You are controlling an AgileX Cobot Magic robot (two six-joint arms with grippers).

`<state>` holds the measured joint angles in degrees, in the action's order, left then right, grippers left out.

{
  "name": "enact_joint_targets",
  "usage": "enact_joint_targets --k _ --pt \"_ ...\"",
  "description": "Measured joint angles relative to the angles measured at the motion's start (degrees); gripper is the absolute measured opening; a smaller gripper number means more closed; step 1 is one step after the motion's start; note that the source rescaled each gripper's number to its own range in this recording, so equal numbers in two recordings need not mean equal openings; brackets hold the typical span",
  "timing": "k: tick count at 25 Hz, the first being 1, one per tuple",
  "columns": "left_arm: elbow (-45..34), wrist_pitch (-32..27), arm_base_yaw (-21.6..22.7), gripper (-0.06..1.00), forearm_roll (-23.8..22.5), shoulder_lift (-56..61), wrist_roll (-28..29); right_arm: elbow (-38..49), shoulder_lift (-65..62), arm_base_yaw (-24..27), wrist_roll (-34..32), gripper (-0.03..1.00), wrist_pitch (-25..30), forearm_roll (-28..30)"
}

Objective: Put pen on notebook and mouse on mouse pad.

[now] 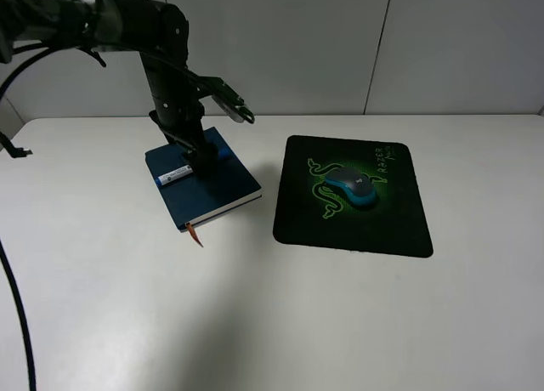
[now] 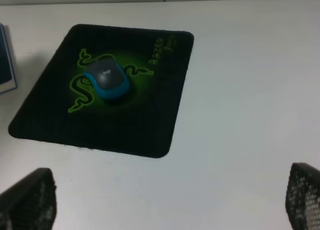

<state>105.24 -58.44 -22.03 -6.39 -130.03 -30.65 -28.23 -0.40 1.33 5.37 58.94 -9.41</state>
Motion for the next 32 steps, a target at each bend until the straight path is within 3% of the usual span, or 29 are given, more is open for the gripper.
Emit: enact_joint_targets --k 7,20,32 --pt "0.0 -8.9 0.0 1.00 -0.9 6.9 4.6 0.0 0.0 0.0 0.0 1.00 0.0 0.0" --pt "-1.8 -9.1 0.0 1.00 0.1 24.8 10.8 0.0 0.0 0.0 0.0 1.00 0.0 0.0" --pt "-20.6 -9.1 0.0 1.00 0.2 49.7 16.3 0.0 0.0 0.0 0.0 1.00 0.0 0.0"
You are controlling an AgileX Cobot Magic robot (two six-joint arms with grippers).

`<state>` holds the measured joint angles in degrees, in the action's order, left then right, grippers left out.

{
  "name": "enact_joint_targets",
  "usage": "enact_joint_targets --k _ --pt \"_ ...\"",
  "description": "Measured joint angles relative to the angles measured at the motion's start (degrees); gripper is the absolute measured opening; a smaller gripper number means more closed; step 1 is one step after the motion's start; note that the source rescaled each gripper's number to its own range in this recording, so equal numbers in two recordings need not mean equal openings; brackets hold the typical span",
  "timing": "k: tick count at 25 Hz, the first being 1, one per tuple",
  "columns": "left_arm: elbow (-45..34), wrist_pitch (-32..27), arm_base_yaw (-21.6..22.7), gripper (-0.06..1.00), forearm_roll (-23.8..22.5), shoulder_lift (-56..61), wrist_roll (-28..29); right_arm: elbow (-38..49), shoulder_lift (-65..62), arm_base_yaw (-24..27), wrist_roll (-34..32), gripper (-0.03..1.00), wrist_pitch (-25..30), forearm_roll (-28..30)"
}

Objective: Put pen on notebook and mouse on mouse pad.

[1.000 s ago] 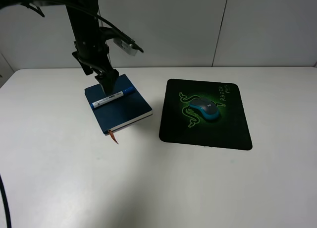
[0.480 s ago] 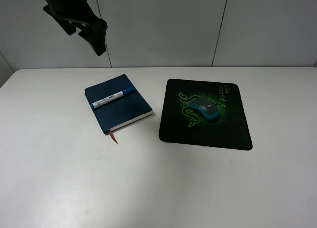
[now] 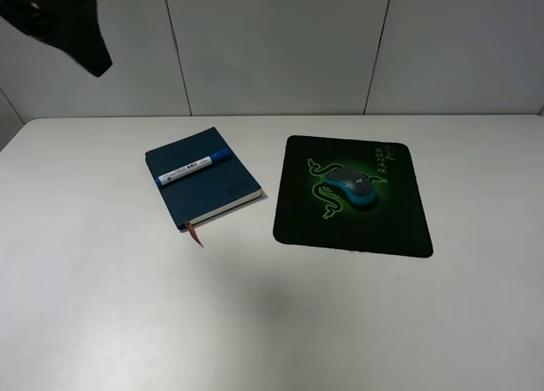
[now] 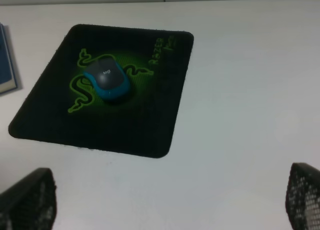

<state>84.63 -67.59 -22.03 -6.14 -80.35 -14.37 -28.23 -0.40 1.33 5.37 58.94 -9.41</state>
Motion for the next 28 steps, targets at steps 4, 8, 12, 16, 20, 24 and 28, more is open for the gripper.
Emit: enact_joint_targets --k 4,8,12,16,20,24,28 --pt "-8.4 0.0 0.0 1.00 0.0 10.7 4.0 0.0 0.0 0.0 0.0 1.00 0.0 0.0" --pt "-17.4 0.0 0.0 1.00 0.1 21.4 6.7 0.0 0.0 0.0 0.0 1.00 0.0 0.0" --pt "-25.1 -0.1 0.0 1.00 0.3 32.7 7.7 0.0 0.0 0.0 0.0 1.00 0.0 0.0" --pt "-32.1 -0.1 0.0 1.00 1.5 45.0 7.8 0.0 0.0 0.0 0.0 1.00 0.0 0.0" --pt "-38.1 0.0 0.0 1.00 3.0 56.9 7.8 0.0 0.0 0.0 0.0 1.00 0.0 0.0" --pt "-43.5 0.0 0.0 1.00 2.7 65.7 8.5 0.0 0.0 0.0 0.0 1.00 0.0 0.0" --pt "-47.8 0.0 1.5 1.00 1.9 72.0 13.9 0.0 0.0 0.0 0.0 1.00 0.0 0.0"
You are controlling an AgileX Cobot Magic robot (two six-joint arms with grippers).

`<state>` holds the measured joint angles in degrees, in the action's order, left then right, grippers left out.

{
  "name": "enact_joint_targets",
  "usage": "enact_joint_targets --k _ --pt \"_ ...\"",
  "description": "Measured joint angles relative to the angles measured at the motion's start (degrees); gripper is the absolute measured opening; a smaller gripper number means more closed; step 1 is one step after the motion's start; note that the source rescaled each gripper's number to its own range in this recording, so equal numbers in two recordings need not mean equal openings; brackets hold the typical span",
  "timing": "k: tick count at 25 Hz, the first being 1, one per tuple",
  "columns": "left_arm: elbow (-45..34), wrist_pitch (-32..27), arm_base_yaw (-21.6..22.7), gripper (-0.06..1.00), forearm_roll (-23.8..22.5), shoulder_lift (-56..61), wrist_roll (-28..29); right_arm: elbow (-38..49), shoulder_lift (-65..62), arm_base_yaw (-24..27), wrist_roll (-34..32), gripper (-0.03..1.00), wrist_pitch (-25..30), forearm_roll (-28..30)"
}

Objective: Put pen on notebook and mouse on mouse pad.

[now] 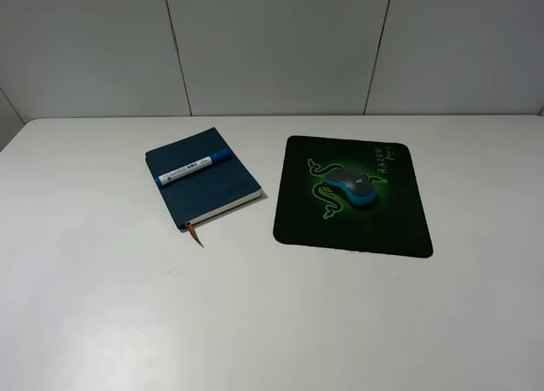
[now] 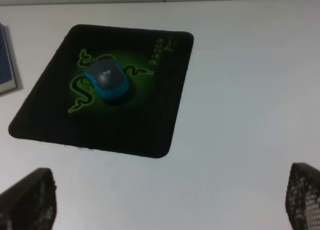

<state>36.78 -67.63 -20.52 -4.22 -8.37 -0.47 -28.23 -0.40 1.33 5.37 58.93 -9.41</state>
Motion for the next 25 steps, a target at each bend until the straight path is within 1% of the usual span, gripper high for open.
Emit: enact_joint_targets --k 2,5,9,13,17,21,25 --pt "-2.1 0.0 2.1 1.00 0.0 2.3 1.7 0.0 0.0 0.0 0.0 1.00 0.0 0.0" --pt "-4.7 0.3 5.4 1.00 0.1 4.8 2.4 0.0 0.0 0.0 0.0 1.00 0.0 0.0" --pt "-8.2 5.2 9.4 1.00 2.0 8.2 2.0 0.0 0.0 0.0 0.0 1.00 0.0 0.0" --pt "-8.6 6.3 13.6 1.00 3.3 8.7 0.5 0.0 0.0 0.0 0.0 1.00 0.0 0.0" --pt "-8.6 6.7 17.7 1.00 3.3 8.7 0.5 0.0 0.0 0.0 0.0 1.00 0.0 0.0" --pt "-8.6 6.8 20.3 1.00 3.3 8.7 0.5 0.0 0.0 0.0 0.0 1.00 0.0 0.0" --pt "-8.6 6.8 21.0 1.00 3.1 8.7 0.5 0.0 0.0 0.0 0.0 1.00 0.0 0.0"
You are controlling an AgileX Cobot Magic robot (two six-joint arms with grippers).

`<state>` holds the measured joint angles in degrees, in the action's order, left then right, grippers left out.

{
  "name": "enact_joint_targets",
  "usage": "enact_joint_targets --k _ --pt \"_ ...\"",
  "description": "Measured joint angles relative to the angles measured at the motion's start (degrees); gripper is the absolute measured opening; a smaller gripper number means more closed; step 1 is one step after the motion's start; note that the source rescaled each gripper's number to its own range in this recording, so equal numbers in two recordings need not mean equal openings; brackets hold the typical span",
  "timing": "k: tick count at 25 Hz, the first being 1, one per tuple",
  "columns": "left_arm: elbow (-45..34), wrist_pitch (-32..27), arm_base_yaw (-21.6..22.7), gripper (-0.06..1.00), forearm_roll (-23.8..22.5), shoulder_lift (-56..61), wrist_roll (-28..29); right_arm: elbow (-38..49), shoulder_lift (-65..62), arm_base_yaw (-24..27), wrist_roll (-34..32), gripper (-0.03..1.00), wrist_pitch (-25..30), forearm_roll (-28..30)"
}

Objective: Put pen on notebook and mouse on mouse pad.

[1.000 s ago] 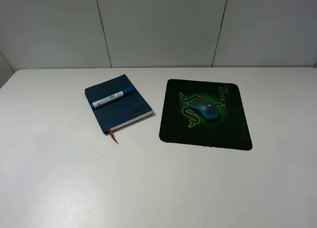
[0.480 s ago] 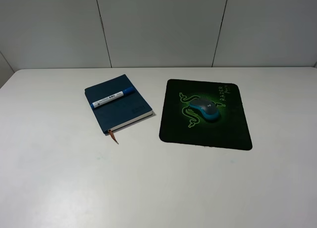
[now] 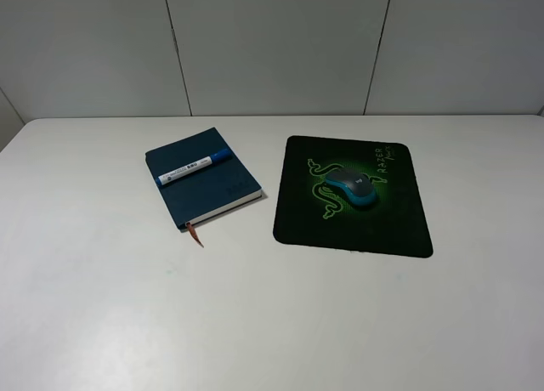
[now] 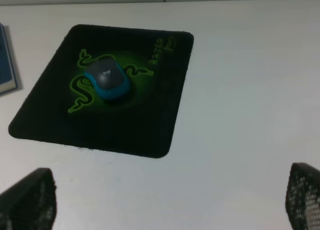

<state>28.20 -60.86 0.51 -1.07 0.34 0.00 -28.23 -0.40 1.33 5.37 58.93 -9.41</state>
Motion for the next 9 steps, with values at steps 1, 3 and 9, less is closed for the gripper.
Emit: enact_joint_targets --k 1,3,9 --pt "0.0 0.0 0.0 1.00 0.0 0.0 0.0 0.0 0.0 0.0 0.0 1.00 0.0 0.0" --pt "0.0 0.0 0.0 1.00 0.0 0.0 0.0 0.0 0.0 0.0 0.0 1.00 0.0 0.0" --pt "0.0 0.0 0.0 1.00 0.0 0.0 0.0 0.0 0.0 0.0 0.0 1.00 0.0 0.0"
